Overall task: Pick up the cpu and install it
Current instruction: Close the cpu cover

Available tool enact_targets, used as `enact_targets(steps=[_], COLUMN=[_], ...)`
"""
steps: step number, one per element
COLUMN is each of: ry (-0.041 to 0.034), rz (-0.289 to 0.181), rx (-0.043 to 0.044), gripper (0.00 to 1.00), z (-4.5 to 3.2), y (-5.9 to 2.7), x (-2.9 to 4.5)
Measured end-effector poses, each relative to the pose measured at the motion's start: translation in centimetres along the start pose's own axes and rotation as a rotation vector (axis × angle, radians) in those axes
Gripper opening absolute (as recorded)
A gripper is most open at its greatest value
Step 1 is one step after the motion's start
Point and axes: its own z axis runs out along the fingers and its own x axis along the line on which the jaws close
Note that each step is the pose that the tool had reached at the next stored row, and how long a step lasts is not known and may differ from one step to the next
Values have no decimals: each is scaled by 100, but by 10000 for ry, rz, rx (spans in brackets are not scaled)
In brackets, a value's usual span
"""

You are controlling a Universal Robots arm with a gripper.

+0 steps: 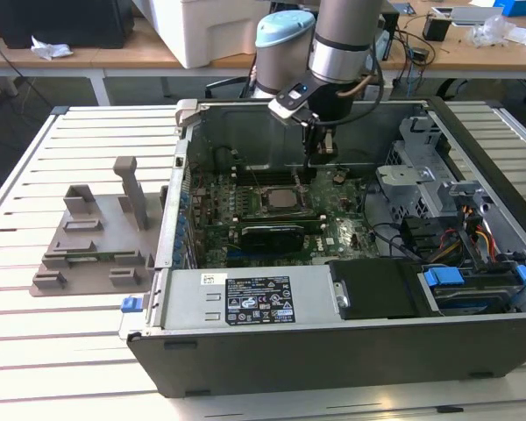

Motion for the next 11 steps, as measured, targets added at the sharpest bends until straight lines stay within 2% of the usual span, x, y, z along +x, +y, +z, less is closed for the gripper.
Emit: enact_targets(steps=[2,4,8,11], ry=[17,15,14,15], rz=[-2,-2,-2,-1], rx=[-3,-2,-1,-2], gripper=[11,11,11,11], z=[7,48,168,284], y=[-44,-106,-297,-475], x=[3,8,23,38])
